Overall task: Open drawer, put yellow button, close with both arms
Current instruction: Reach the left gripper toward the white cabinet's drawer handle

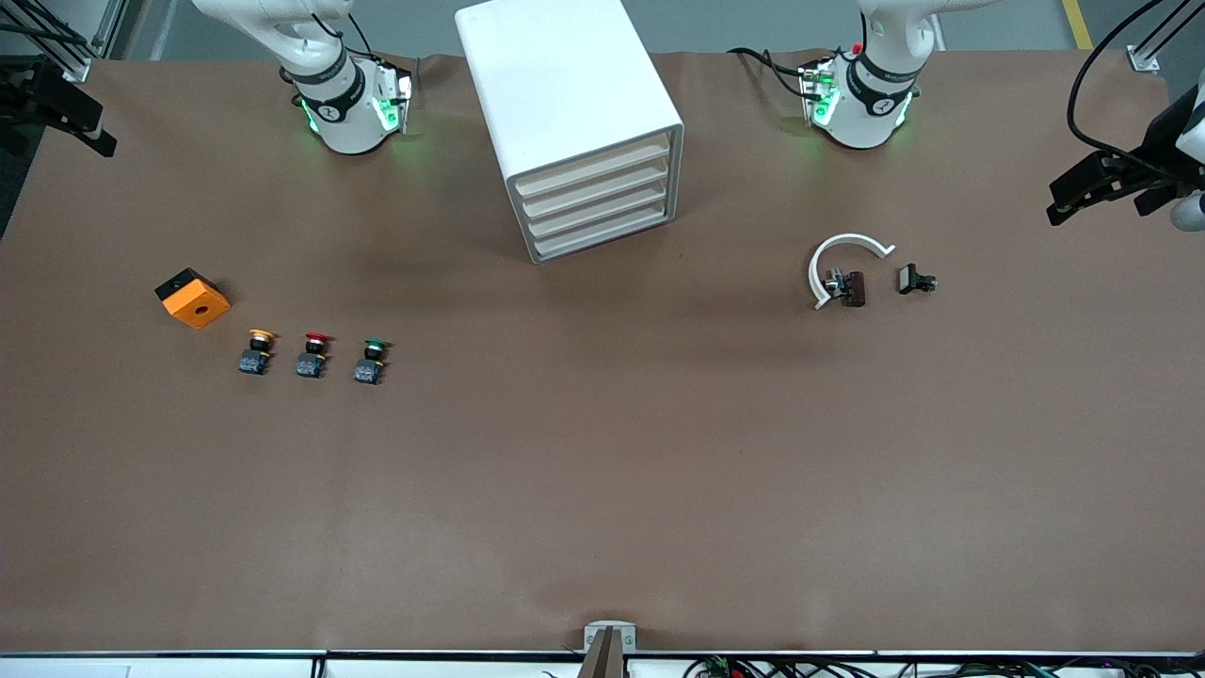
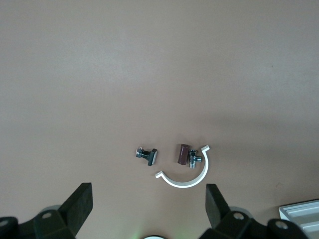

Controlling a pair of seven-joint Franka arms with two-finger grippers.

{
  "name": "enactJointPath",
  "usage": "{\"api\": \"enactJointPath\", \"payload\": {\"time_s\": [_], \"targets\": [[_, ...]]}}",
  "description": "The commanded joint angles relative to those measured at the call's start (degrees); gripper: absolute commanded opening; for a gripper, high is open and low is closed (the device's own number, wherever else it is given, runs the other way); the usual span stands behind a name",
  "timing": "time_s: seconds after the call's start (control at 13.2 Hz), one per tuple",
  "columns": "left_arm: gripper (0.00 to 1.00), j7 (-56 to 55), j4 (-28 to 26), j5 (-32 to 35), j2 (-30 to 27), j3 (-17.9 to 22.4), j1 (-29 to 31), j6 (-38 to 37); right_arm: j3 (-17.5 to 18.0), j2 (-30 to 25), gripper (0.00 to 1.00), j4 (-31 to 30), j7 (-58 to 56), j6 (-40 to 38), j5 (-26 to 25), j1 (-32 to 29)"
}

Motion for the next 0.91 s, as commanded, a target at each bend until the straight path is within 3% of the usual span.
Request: {"api": "enactJointPath", "payload": {"time_s": [0.0, 0.23, 0.46, 0.83], "targets": [[1.00, 0.46, 1.41, 0.84, 0.55, -0.14, 0.14, -1.16, 0.09, -0.09, 1.00, 0.27, 0.66, 0.21, 0.53, -0.27], [1.00, 0.55, 2.37, 0.84, 1.42, -0.14, -0.13, -1.16, 0.00, -0.09, 1.00, 0.27, 0.57, -0.23, 0.53, -0.27], [1.00, 0.99, 4.92, 0.67, 5.90, -0.93, -1.09, -1.25, 0.09, -0.09, 1.00, 0.27, 0.66, -0.14, 0.53, -0.18], [1.00, -8.99, 5.27, -0.47, 13.80, -4.27, -4.78, 0.24, 0.09, 0.00, 1.00, 0.80, -0.30, -0.40, 0.44, -0.27]]}}
